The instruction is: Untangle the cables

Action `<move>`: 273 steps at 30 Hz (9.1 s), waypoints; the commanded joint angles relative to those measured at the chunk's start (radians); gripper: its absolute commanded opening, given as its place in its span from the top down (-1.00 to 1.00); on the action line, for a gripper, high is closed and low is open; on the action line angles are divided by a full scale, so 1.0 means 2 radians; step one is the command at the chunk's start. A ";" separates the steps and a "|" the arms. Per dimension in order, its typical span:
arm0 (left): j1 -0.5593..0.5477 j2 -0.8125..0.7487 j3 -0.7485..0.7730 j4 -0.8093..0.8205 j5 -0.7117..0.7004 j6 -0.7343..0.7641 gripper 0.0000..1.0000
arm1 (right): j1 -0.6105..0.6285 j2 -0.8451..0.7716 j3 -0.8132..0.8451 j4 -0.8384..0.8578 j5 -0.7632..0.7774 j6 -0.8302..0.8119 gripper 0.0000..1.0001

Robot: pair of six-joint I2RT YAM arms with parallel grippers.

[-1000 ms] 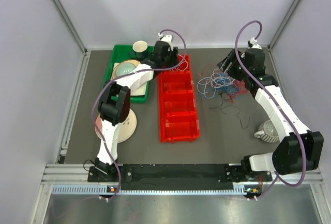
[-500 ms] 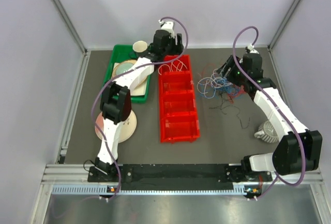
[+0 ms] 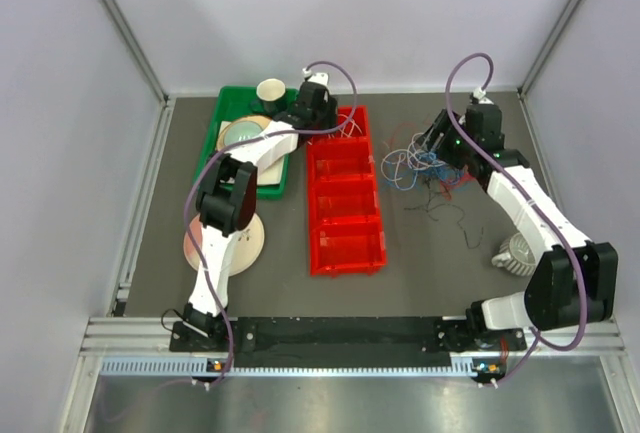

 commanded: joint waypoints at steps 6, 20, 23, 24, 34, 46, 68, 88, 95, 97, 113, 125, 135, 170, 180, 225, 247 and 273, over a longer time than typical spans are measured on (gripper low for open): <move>-0.011 -0.048 -0.014 -0.024 -0.116 0.018 -0.27 | -0.004 0.009 0.010 0.012 -0.017 0.000 -0.35; -0.013 -0.039 -0.020 -0.044 -0.142 0.002 -0.19 | -0.004 0.015 0.008 0.013 -0.028 0.005 -0.33; -0.002 -0.038 -0.022 -0.044 -0.120 -0.022 -0.19 | -0.004 0.015 0.007 0.013 -0.028 0.004 -0.30; 0.002 -0.038 -0.023 -0.047 -0.113 -0.029 -0.19 | -0.004 0.015 0.007 0.013 -0.029 0.004 -0.30; 0.007 -0.038 -0.033 -0.041 -0.083 -0.051 -0.08 | -0.004 0.014 0.005 0.013 -0.031 0.005 -0.29; 0.012 -0.035 -0.040 -0.040 -0.062 -0.069 0.08 | -0.004 0.009 0.002 0.013 -0.031 0.005 -0.29; 0.016 -0.035 -0.021 -0.034 -0.014 -0.061 1.00 | -0.003 -0.004 0.000 0.013 -0.032 0.008 -0.28; 0.004 0.022 0.044 -0.049 0.014 -0.029 0.73 | -0.004 -0.001 0.000 0.005 -0.011 0.001 -0.30; 0.003 0.002 0.045 -0.054 0.004 -0.005 0.35 | 0.004 0.011 0.014 -0.029 0.087 -0.032 -0.31; 0.004 -0.004 0.047 -0.054 0.002 0.002 0.18 | 0.013 0.019 0.016 -0.029 0.084 -0.035 -0.31; 0.003 -0.130 -0.008 -0.038 -0.002 -0.001 -0.65 | 0.061 0.213 0.127 -0.001 0.008 0.008 -0.04; 0.007 -0.188 -0.065 -0.041 0.108 -0.025 -0.66 | 0.061 0.125 0.172 -0.004 -0.001 0.004 1.00; 0.003 -0.203 -0.118 0.014 0.337 -0.028 -0.63 | 0.063 -0.023 0.234 -0.004 -0.025 0.001 1.00; -0.154 -0.130 -0.193 0.348 0.158 0.037 -0.30 | 0.063 -0.061 0.239 -0.011 -0.035 0.037 1.00; -0.155 -0.188 -0.157 0.292 0.182 0.003 1.00 | 0.038 -0.087 0.189 -0.024 0.023 0.017 1.00; -0.152 -0.331 -0.096 0.298 0.120 -0.056 1.00 | 0.015 0.137 0.078 0.086 0.044 -0.005 -0.52; -0.152 -0.344 -0.064 0.272 0.077 -0.003 1.00 | 0.044 0.134 0.068 0.111 -0.051 -0.006 -0.32; -0.151 -0.353 -0.014 0.312 0.015 0.031 1.00 | 0.055 0.090 0.014 0.104 -0.033 -0.056 -0.56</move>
